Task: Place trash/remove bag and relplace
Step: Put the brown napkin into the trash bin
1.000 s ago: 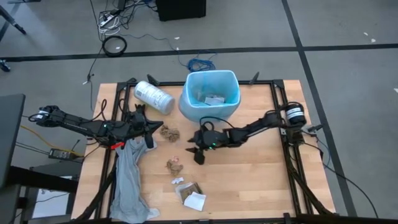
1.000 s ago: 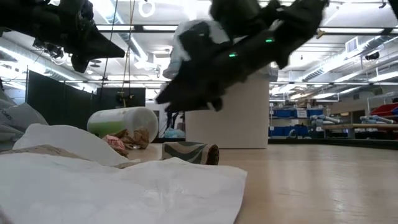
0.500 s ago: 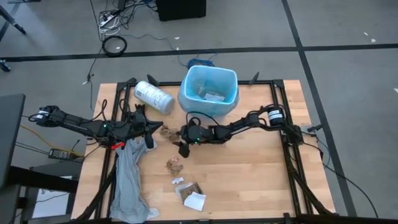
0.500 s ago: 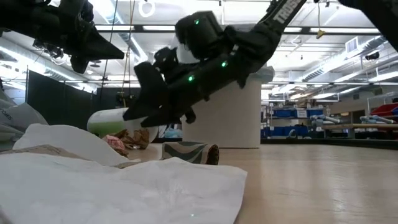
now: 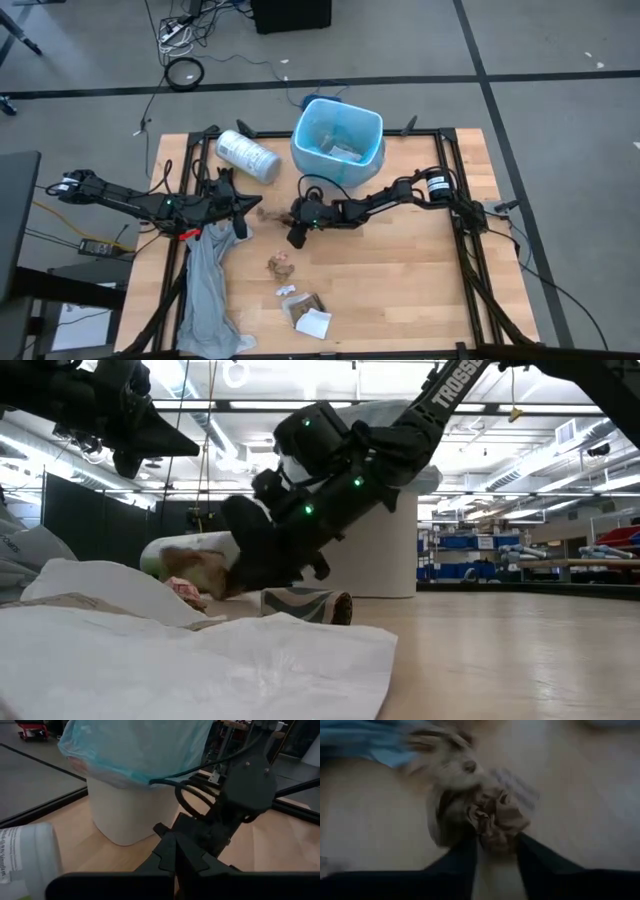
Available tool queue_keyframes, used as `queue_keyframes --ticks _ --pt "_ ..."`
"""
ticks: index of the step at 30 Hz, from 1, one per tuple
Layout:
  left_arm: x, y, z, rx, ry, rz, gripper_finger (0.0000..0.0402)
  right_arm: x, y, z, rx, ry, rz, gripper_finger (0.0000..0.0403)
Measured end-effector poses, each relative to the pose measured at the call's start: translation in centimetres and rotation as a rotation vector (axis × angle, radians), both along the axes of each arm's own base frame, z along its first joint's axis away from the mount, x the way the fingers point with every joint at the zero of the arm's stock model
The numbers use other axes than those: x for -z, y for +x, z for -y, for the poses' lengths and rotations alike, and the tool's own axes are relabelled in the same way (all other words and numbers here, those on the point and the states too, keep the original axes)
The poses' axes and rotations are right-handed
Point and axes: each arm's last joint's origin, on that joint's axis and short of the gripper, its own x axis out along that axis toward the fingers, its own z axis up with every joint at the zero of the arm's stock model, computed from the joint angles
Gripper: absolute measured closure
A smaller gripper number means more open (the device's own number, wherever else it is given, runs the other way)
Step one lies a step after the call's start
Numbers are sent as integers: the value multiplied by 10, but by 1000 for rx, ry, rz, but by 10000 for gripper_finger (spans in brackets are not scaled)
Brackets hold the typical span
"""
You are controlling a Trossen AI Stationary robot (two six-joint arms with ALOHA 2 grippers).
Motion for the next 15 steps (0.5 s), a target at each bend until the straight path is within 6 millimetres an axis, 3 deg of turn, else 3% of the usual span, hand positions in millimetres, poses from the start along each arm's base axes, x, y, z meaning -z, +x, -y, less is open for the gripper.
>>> queue_keyframes --ticks 4,9,15 --pt "1 0 0 0 3 -12 394 0 0 -6 3 68 9 386" --pt "1 0 0 1 4 -12 394 -12 3 -24 -82 164 100 399" --pt "2 0 0 1 7 -21 394 -61 -1 -49 -147 119 229 401"
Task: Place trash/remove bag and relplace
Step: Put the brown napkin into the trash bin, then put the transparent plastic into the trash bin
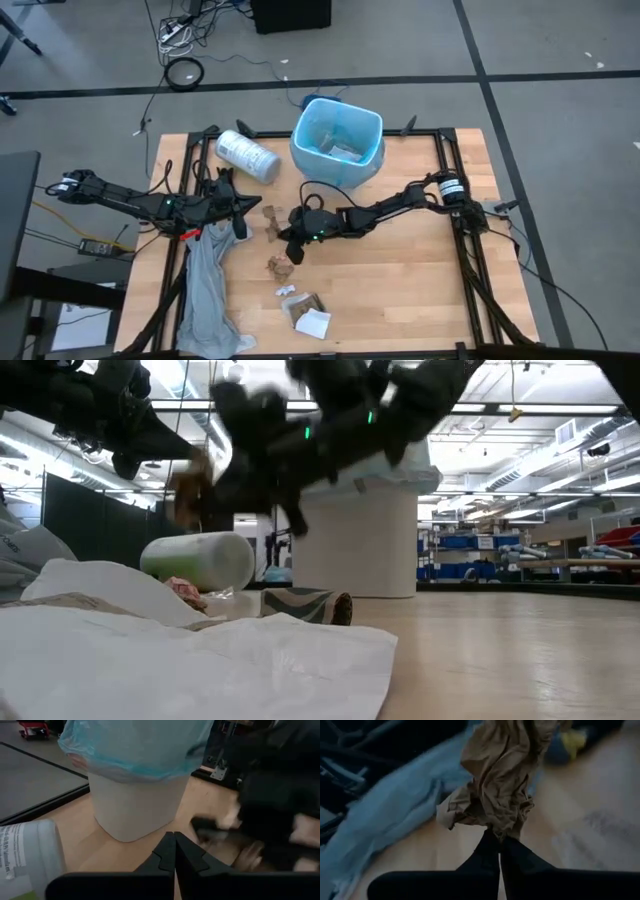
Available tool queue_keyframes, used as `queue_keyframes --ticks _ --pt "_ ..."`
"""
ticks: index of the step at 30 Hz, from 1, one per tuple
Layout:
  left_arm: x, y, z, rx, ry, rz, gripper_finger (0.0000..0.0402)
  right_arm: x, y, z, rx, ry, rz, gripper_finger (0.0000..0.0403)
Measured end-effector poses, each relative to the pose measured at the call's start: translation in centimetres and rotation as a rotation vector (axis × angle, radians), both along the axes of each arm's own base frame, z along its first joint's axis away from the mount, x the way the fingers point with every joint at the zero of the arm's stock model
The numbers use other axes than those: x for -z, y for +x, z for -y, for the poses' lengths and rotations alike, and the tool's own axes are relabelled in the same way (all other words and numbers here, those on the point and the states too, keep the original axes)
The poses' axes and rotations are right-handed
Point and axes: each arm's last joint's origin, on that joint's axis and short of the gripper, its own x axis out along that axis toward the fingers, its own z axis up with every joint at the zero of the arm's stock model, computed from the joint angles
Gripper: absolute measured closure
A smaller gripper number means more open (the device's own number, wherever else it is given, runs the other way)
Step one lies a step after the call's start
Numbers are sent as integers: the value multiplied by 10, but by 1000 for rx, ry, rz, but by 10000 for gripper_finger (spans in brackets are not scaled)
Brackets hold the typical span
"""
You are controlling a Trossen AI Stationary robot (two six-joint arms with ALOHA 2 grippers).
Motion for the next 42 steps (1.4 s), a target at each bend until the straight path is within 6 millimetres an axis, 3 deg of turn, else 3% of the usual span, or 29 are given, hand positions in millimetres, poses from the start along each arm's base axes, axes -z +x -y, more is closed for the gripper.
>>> queue_keyframes --ticks 6,10,15,19,24,30,37,42 --pt "-1 0 0 0 -1 6 394 -61 -21 3 158 -208 28 402" --pt "-1 0 0 0 -3 12 394 -116 -41 13 223 -314 136 403" --pt "-1 0 0 2 6 4 394 -192 -86 21 368 -443 271 403" --pt "-1 0 0 14 58 -14 394 -234 -126 34 600 -557 263 402" --pt "-2 0 -1 -9 72 -9 394 -240 -151 62 681 -716 44 376" --pt "-2 2 0 23 95 -22 393 -234 -162 86 610 -672 -30 295" --pt "4 8 4 116 108 -67 369 -229 -162 97 566 -655 -62 177" --pt "11 16 9 227 139 -121 348 -231 -165 97 570 -635 -54 141"
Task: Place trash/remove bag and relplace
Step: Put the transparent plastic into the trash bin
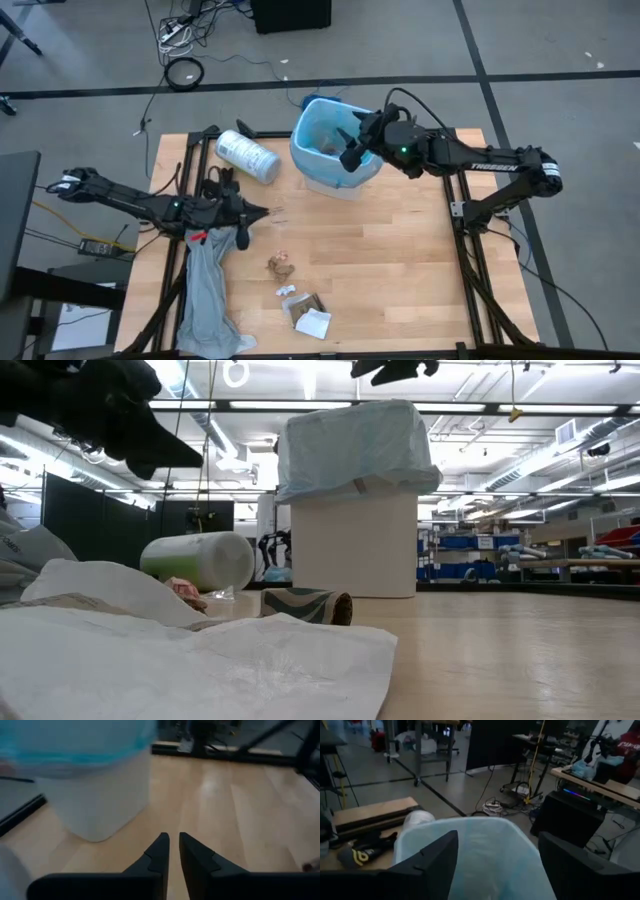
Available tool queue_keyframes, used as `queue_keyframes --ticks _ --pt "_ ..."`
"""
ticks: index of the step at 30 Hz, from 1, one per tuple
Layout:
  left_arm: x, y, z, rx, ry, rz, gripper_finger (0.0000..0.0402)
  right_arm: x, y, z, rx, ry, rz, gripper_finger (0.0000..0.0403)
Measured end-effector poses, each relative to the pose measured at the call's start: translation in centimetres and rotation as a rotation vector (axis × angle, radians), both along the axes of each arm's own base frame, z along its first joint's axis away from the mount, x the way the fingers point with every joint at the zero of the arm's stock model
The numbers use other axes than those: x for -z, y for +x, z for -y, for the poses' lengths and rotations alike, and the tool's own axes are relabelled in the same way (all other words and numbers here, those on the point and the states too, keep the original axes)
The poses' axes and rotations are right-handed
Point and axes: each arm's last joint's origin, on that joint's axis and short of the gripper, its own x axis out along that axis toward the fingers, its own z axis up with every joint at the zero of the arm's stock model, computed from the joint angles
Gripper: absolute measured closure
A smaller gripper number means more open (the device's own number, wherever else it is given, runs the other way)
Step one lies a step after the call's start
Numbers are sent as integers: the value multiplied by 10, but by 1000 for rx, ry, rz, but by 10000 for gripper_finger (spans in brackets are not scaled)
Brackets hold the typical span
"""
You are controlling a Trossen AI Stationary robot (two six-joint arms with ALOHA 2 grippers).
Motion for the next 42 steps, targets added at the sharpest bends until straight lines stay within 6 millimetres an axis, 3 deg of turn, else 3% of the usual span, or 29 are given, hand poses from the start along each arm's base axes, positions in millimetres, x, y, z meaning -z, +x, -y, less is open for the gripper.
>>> queue_keyframes --ticks 5,11,15,18,23,28,34,39,42 --pt "15 12 3 41 40 -95 329 -19 -20 -15 -54 -34 44 138" --pt "34 27 4 75 -80 -170 304 -50 -63 -38 -113 -28 183 135" --pt "37 36 2 -24 -258 -119 290 -48 -73 -47 -166 40 173 131" --pt "25 43 2 -43 -349 -31 289 -25 -60 -58 -287 178 48 137" --pt "-12 46 3 10 -360 105 289 23 -30 -87 -517 474 -219 160" --pt "-51 35 0 33 -292 251 289 89 -2 -113 -562 448 -444 180" --pt "-85 10 -4 45 -277 357 289 159 39 -116 -606 424 -418 187" --pt "-101 -13 -8 49 -270 334 289 201 84 -117 -697 367 -346 190" --pt "-106 -23 -10 51 -249 317 289 214 110 -113 -680 387 -301 192"
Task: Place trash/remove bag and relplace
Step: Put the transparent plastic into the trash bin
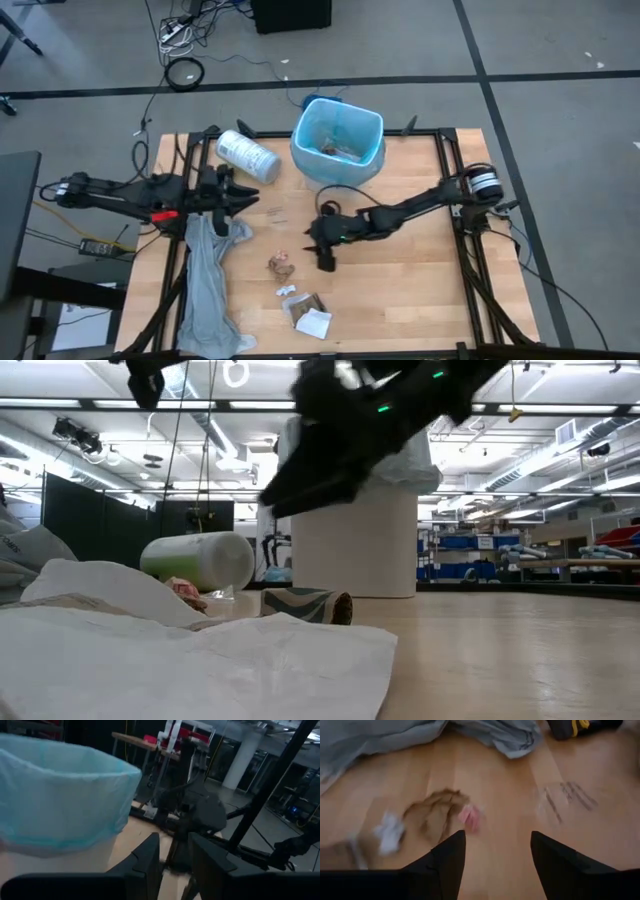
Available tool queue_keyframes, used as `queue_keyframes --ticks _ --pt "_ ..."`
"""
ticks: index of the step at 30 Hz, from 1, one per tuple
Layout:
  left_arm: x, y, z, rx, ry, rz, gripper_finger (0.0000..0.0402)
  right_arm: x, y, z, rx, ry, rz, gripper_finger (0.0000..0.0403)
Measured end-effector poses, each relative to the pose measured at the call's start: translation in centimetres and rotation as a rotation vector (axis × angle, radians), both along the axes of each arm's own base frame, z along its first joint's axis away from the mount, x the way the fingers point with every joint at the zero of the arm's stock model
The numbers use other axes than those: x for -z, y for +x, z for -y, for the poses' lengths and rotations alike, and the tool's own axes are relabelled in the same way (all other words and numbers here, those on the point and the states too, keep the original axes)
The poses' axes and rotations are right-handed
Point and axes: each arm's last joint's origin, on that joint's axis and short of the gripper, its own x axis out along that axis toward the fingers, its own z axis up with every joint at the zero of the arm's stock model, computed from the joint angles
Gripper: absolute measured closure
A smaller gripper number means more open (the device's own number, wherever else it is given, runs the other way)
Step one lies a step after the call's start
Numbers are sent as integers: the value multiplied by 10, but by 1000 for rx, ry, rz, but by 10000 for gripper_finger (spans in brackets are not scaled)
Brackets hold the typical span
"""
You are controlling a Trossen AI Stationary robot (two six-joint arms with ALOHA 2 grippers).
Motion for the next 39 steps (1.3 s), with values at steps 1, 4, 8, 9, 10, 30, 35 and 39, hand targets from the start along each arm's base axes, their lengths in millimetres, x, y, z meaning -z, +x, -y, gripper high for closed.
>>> queue_keyframes --ticks 1,4,8,9,10,30,35,39 --pt "-3 -3 -1 0 2 12 289 3 8 2 6 5 -1 193" --pt "-6 -10 -2 0 21 31 289 11 30 8 21 8 -5 193" --pt "-6 -16 -3 1 31 35 289 15 56 19 46 -13 0 193" --pt "-7 -17 -3 1 31 37 289 15 63 23 66 -22 6 194" --pt "-6 -17 -3 2 32 35 289 16 67 27 93 -36 -4 195" --pt "-7 -18 -2 23 41 38 289 36 86 83 286 -67 -72 200" --pt "-7 -18 -2 26 40 39 289 61 90 79 258 -43 -97 200" --pt "-6 -18 -2 26 41 39 289 65 89 76 266 -40 -112 200"
